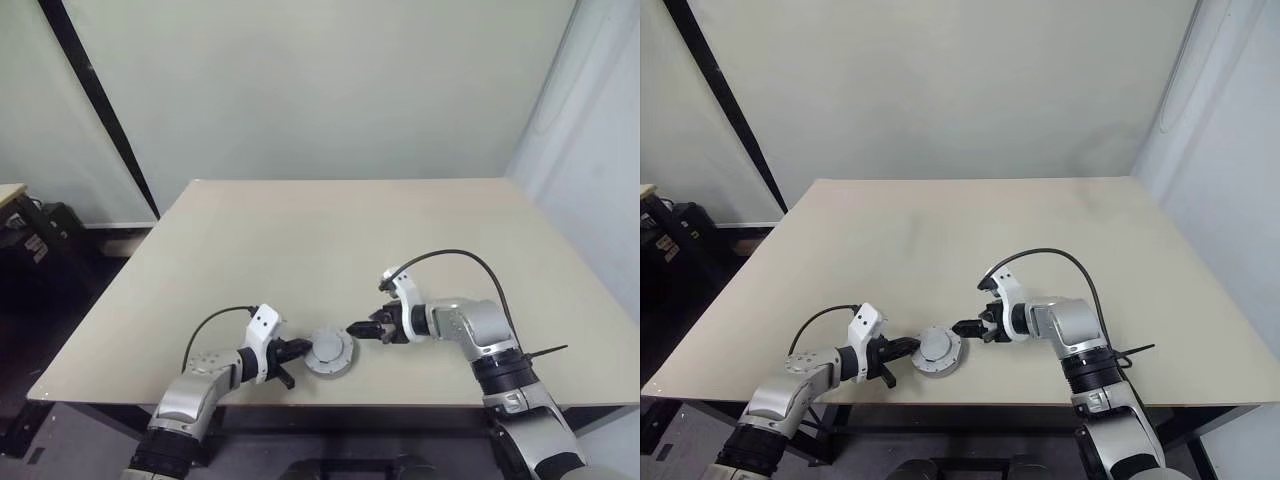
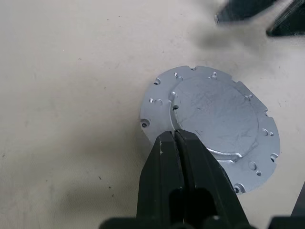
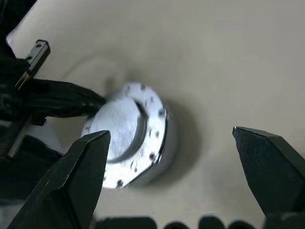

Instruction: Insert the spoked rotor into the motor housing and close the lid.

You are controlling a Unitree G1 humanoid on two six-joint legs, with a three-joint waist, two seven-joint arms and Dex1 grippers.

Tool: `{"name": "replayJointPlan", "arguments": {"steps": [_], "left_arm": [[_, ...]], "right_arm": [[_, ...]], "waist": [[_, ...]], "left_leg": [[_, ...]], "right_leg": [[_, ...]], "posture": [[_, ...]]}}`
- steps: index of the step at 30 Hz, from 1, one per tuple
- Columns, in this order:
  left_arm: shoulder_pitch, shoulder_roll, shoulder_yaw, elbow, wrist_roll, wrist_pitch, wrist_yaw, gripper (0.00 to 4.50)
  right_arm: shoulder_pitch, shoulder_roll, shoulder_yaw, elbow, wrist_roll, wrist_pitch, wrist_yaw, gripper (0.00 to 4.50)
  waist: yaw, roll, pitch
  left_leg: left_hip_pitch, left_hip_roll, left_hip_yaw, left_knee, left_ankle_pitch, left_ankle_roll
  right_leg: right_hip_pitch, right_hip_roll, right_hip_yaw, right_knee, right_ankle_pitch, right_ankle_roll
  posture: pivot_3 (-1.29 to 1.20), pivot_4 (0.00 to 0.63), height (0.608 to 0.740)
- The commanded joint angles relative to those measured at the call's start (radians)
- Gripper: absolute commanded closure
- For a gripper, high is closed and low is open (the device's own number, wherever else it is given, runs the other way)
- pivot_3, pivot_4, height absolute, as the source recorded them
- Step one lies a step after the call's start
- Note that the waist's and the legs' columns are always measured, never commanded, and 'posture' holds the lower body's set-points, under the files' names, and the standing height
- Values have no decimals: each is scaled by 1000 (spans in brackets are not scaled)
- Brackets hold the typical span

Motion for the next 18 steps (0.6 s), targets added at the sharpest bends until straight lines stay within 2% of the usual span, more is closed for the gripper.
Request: {"name": "replayJointPlan", "arguments": {"steps": [1,6,18], "left_arm": [[-1,-5,-36,11,23,13,-3,4500],[-4,-7,-34,6,16,16,-5,4500],[5,-2,-29,-9,12,23,-3,4500]], "right_arm": [[-22,34,-98,29,82,140,-44,12],[-39,93,-266,161,157,224,-104,12],[-38,178,-366,250,224,213,-195,12]], "waist": [[0,0,0],[0,0,0],[0,1,0]], "left_leg": [[0,0,0,0,0,0],[0,0,0,0,0,0],[-1,0,0,0,0,0]], "right_leg": [[0,0,0,0,0,0],[0,0,0,0,0,0],[0,0,0,-1,0,0]], "posture": [[0,0,740],[0,0,740],[0,0,740]]}}
